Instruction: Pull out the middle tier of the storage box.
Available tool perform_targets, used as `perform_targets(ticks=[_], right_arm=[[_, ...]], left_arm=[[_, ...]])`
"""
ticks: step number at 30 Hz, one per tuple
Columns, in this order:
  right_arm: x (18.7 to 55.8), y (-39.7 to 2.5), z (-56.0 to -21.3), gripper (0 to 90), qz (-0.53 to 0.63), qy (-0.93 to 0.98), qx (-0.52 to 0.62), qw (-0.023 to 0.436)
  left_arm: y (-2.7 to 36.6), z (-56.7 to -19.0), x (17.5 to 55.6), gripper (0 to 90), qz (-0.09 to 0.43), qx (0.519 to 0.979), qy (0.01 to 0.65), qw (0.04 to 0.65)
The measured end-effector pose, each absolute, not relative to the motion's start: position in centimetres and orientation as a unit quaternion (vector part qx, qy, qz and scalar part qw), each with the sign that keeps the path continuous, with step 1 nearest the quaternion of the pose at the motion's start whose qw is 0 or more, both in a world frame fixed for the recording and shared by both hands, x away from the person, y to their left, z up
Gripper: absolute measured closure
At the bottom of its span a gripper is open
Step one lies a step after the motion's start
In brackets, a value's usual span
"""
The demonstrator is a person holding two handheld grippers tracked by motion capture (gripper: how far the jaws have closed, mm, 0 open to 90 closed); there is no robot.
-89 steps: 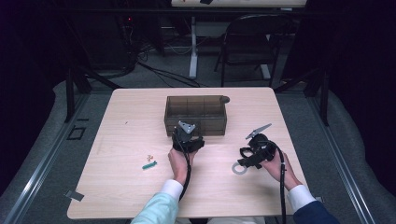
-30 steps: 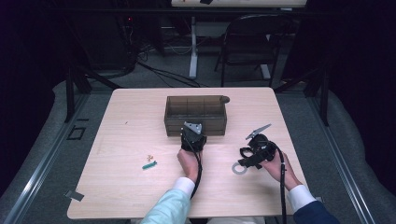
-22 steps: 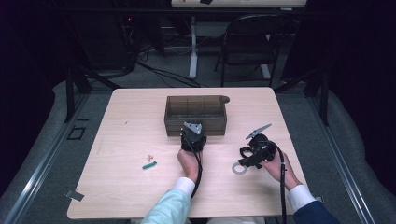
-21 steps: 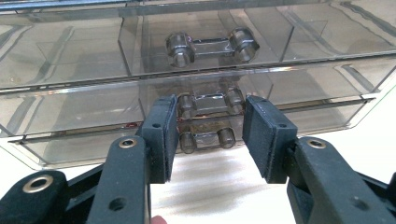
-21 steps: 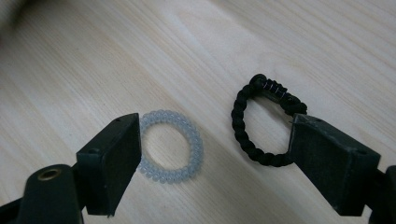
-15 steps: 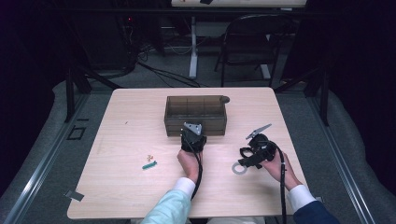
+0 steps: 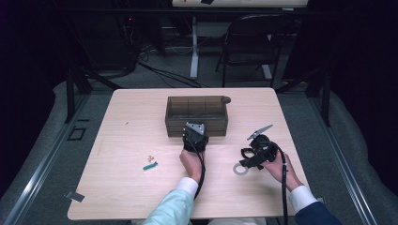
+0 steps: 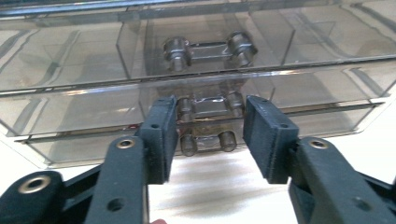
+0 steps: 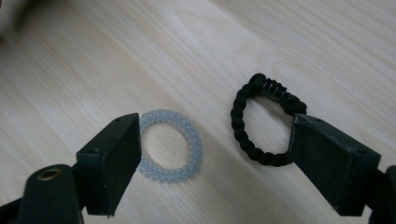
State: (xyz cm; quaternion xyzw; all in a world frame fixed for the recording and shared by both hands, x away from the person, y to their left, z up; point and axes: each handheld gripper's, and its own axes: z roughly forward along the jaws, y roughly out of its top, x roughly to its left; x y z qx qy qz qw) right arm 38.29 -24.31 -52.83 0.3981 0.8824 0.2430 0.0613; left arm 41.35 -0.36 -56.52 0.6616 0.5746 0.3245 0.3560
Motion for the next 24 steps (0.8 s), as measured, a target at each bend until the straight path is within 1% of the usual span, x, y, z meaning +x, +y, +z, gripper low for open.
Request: perform_targets(ticks=[14,24], right_arm=[[38.31,-24.32,-52.82,17.0,0.241,0.883,0.397,0.059],[38.28,-24.3,-52.84,17.0,0.245,0.881,0.4,0.063]], left_arm=[[-0.51,-56.73,41.38,53.9,0.331,0.662,0.574,0.351],[-0.48,-56.81,41.37,55.5,0.328,0.659,0.576,0.355]])
